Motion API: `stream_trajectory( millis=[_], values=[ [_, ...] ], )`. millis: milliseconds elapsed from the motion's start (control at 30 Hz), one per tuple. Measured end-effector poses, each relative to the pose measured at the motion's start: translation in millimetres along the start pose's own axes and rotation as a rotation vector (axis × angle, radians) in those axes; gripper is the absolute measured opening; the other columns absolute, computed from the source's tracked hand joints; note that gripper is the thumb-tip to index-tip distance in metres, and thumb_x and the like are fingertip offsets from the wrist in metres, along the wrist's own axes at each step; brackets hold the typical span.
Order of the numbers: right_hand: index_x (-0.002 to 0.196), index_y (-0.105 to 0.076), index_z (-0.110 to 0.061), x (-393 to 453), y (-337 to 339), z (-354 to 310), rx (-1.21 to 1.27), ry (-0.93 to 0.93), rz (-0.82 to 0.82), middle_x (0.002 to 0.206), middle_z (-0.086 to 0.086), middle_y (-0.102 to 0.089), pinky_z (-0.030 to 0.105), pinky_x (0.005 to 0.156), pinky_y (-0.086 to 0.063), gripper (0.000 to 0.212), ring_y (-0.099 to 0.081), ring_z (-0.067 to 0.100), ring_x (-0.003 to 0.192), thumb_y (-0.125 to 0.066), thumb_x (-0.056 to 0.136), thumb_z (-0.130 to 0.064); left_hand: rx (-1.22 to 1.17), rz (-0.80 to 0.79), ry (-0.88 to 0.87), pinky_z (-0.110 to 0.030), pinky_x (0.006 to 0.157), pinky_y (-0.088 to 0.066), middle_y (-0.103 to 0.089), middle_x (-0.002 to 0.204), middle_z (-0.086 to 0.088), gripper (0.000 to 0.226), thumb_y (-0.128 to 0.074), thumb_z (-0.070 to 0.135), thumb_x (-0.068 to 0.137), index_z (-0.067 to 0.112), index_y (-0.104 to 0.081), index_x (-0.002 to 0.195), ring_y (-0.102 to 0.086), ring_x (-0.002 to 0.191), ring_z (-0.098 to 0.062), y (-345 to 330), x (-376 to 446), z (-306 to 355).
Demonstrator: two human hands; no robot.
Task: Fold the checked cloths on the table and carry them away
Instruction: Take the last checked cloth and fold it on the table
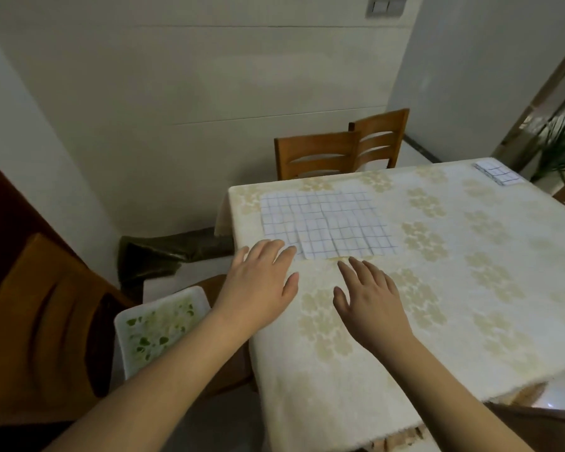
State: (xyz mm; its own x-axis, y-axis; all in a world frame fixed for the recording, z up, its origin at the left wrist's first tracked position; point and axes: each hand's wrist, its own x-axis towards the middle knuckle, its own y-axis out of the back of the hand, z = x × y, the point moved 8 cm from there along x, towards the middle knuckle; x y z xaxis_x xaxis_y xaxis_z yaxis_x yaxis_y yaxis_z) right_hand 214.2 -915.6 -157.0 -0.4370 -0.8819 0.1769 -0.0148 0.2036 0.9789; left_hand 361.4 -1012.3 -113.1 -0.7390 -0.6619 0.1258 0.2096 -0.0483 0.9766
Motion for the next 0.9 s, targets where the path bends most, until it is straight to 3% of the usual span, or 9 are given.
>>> stream_trajectory(
  millis=[200,333,467,700,900],
  values=[
    [0.137,-0.054,-0.016,69,-41,13,0.026,0.038,-0.077,0.141,0.009,-0.055,0.045,0.106,-0.04,0.061,-0.052,0.029,0.13,-0.026,0.091,-0.045,-0.02,-0.032,0.04,-0.038,0.118,-0.019,-0.033,0.155,0.006,0.051,-0.032,0.046,0.101,0.028,-0.034,0.149,-0.027,0.143,-0.014,-37,66,-14],
    [0.144,-0.045,-0.016,109,-89,15,0.072,0.092,-0.172,0.15,0.008,-0.045,0.046,0.111,-0.033,0.058,-0.042,0.029,0.138,-0.035,0.093,-0.041,-0.004,-0.102,0.099,-0.038,0.118,-0.019,-0.032,0.156,0.005,0.051,-0.031,0.044,0.101,0.028,-0.031,0.15,-0.025,0.144,-0.014,-79,101,-31],
    [0.153,-0.024,-0.019,135,-161,17,0.081,0.137,-0.384,0.162,0.006,-0.02,0.044,0.12,-0.014,0.058,-0.017,0.025,0.149,-0.033,0.1,-0.039,0.027,-0.16,0.134,-0.038,0.118,-0.019,-0.031,0.156,0.003,0.051,-0.033,0.041,0.102,0.026,-0.03,0.15,-0.025,0.145,-0.015,-116,126,-44],
    [0.156,-0.011,-0.019,154,-259,29,0.048,0.106,-0.615,0.164,0.005,0.005,0.049,0.12,0.002,0.058,0.003,0.026,0.151,-0.023,0.101,-0.034,0.079,-0.316,0.145,-0.041,0.121,-0.01,-0.015,0.163,0.001,0.055,-0.03,0.041,0.102,0.026,-0.02,0.154,-0.009,0.151,-0.016,-176,148,-57],
    [0.156,-0.008,-0.021,167,-282,31,0.029,0.097,-0.562,0.163,0.002,0.014,0.049,0.117,0.011,0.055,0.011,0.026,0.15,-0.019,0.103,-0.032,0.088,-0.354,0.15,-0.039,0.121,-0.003,-0.01,0.164,0.002,0.056,-0.027,0.043,0.102,0.028,-0.016,0.155,-0.004,0.151,-0.015,-197,136,-64]
  ],
)
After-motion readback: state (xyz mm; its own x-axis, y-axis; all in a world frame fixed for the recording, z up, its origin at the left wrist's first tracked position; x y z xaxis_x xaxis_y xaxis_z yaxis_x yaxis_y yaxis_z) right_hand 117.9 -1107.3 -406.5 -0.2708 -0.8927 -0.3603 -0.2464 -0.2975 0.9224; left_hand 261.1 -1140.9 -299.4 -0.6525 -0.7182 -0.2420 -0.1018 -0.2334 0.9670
